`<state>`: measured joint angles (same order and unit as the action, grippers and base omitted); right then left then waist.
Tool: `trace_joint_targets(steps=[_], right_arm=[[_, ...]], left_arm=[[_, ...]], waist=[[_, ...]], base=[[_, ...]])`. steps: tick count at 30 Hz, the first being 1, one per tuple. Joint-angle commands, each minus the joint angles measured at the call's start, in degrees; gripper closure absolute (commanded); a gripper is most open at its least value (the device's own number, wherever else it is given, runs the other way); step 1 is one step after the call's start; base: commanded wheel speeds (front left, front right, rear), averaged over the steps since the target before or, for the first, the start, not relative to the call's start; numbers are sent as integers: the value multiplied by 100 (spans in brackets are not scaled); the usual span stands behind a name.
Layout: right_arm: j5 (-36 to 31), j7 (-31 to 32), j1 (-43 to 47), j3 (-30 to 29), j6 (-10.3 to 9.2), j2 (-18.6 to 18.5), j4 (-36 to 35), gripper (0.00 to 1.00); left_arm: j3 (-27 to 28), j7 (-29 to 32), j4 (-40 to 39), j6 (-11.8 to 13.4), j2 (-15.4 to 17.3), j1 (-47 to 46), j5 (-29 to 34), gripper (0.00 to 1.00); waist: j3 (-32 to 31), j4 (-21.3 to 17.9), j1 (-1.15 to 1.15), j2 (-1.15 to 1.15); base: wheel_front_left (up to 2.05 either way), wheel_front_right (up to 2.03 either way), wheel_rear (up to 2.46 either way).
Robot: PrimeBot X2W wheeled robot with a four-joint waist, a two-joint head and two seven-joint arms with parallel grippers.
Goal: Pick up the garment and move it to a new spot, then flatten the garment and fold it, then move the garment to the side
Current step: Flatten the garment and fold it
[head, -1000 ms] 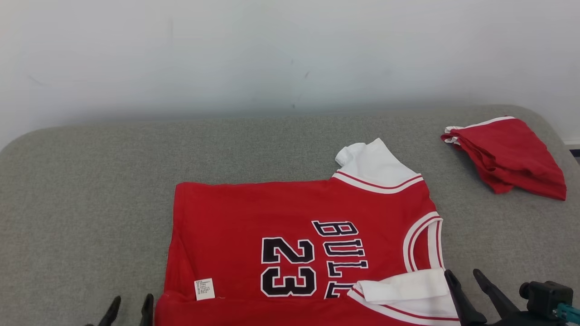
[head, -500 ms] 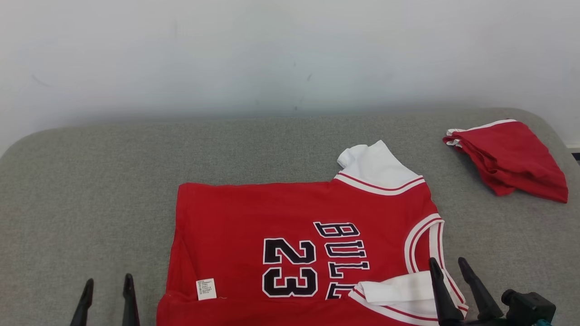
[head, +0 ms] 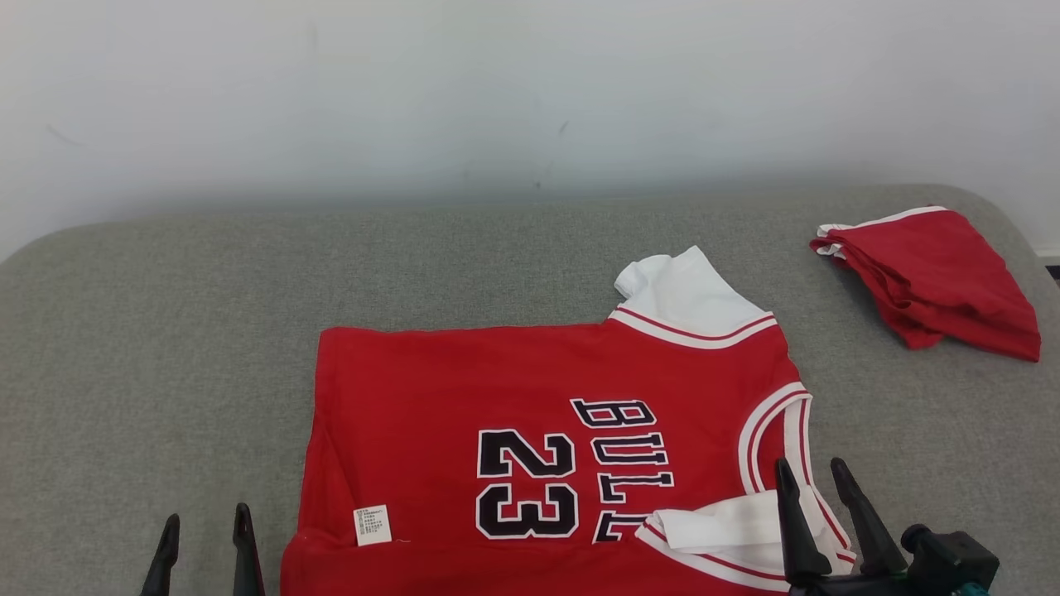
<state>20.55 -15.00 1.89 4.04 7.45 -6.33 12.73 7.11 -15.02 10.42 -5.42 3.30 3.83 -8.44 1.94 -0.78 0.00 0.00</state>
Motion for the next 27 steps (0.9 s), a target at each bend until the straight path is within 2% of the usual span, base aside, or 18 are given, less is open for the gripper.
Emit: trace_joint_targets(steps=[1,5,10,14,21,27], right_arm=[[-64,-27,-145,21,7,-12,13,0],[-145,-21,-481,79,7,-110,144,0],[-204,-18,-984,212,7,-187,350,0],[-249,-19,-1617,340,7,-254,573,0],[-201,-18,-2690,633,7,-219,890,0],[-180,-18,-3118,810,7,-57,1066,0]], left_arm=[[35,-9,67,-30,-20,-135,19,0],[129,-9,439,-117,17,-553,-163,0],[10,-9,997,-187,255,-1179,-335,0],[-355,79,1635,-199,606,-2005,-648,0],[-1249,938,2240,-198,1490,-3344,-1802,0],[-1602,1577,2639,-199,1936,-4086,-2550,0]], waist=[[60,-40,0,0],[212,-127,0,0],[415,-241,0,0],[691,-366,0,0],[1316,-648,0,0],[1637,-863,0,0]], base=[[0,0,0],[0,0,0],[0,0,0],[0,0,0],[0,0,0],[0,0,0]])
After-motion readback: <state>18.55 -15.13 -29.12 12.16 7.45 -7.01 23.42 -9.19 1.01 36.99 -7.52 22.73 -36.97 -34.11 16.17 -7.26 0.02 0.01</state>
